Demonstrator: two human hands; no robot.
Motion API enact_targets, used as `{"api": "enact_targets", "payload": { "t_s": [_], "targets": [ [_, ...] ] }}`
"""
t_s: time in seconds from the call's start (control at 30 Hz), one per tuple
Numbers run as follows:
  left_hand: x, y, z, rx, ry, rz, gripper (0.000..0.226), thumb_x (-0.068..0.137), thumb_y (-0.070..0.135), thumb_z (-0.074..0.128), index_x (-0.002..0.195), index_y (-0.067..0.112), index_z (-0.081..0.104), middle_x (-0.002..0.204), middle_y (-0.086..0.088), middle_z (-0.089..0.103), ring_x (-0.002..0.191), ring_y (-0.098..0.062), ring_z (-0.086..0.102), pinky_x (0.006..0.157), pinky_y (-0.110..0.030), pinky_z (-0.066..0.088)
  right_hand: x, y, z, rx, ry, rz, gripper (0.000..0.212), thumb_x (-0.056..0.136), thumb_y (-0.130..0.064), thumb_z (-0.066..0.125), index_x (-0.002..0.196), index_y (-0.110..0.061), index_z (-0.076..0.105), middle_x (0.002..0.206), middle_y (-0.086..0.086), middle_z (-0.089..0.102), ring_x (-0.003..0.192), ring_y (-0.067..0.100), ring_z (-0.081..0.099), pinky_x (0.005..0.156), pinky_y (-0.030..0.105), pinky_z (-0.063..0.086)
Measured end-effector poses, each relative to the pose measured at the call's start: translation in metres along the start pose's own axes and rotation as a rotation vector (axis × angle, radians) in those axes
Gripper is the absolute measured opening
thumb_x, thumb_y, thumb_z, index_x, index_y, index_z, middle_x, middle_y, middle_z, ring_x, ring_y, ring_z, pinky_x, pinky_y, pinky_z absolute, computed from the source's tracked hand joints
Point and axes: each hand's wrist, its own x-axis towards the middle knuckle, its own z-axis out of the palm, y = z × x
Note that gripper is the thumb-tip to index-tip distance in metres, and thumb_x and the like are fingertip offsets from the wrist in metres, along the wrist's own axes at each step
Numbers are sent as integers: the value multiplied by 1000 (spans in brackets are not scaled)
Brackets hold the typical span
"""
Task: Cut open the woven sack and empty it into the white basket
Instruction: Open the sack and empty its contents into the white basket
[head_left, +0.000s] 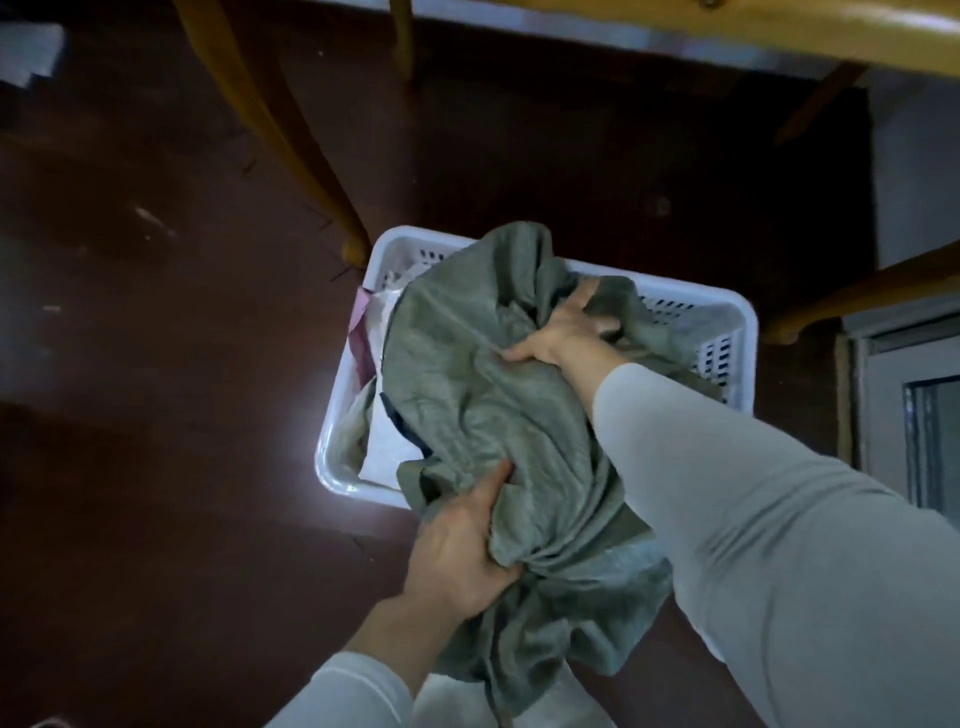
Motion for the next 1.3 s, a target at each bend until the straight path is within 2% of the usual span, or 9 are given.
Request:
{"api": "enact_targets", "payload": {
  "t_s": [0.07, 0.2, 0.5, 0.67, 0.83, 0.97, 1.07, 1.2, 1.3],
  "targets": [
    [0, -4, 2, 44, -34, 27, 92, 70, 40, 65, 147, 36, 14, 144, 1, 46, 131, -18, 45, 105, -32, 40, 3, 5, 11, 55, -34, -31, 120, 73, -19, 77, 148, -19, -16, 155, 14, 20, 138, 37, 30, 111, 48, 32],
    [-7, -2, -2, 31, -32, -6, 98, 75, 36, 68, 148, 36, 3, 147, 2, 39, 132, -18, 43, 105, -33, 41, -18, 27, -9, 104, 110, -189, 33, 91, -21, 45, 121, -18, 57, 122, 14, 61, 108, 35, 57, 95, 40, 47],
    [-10, 46, -16, 57, 38, 18, 129, 71, 41, 73, 121, 53, -46, 135, -5, 53, 113, -26, 59, 92, -42, 51, -88, 73, -82, -244, 133, -303, 35, 80, -14, 43, 48, -26, 37, 58, 3, 41, 66, 29, 43, 53, 29, 30],
    [-14, 74, -23, 149, 124, 123, 135, 71, 31, 75, 114, 54, -51, 152, -1, 8, 115, -30, 57, 84, -44, 53, -110, 97, -83, -324, -47, -442, 33, 83, -11, 46, 106, -4, 68, 131, 10, 50, 118, 33, 45, 102, 39, 40],
    [-12, 99, -27, 329, 84, 239, 131, 73, 32, 72, 114, 55, -50, 148, 6, -43, 87, -33, 67, 64, -39, 54, -121, 106, -92, -270, -168, -332, 30, 80, -7, 43, 100, -1, 65, 109, 18, 64, 96, 34, 58, 89, 45, 51],
    [-5, 112, -29, 458, -57, 320, 125, 73, 39, 71, 123, 54, -43, 159, 1, -15, 102, -30, 63, 68, -34, 51, -136, 108, -91, -272, -178, -360, 15, 79, 1, 44, 76, 8, 56, 74, 16, 54, 69, 25, 49, 61, 32, 39],
    [0, 109, -21, 466, -69, 300, 102, 72, 38, 70, 147, 39, 2, 148, -1, 34, 123, -25, 51, 89, -36, 50, -146, 116, -90, -156, -215, -385, 28, 77, 9, 43, 54, -7, 38, 55, 3, 30, 54, 16, 28, 54, 28, 22],
    [-1, 97, -21, 196, 25, 173, 68, 63, 23, 81, 126, 22, 54, 119, -4, 65, 112, -24, 59, 92, -33, 49, -150, 136, -99, 583, -295, -327, 24, 69, -17, 65, 88, -2, 70, 78, 5, 64, 79, 19, 62, 77, 28, 48],
    [-5, 89, -39, -232, 111, 7, 69, 47, -1, 88, 111, 7, 62, 101, -5, 68, 93, -14, 65, 100, -37, 47, -132, 162, -115, 1128, 26, -135, 19, 87, -22, 52, 98, -17, 67, 97, 1, 67, 100, 21, 60, 87, 32, 45]
  ]
}}
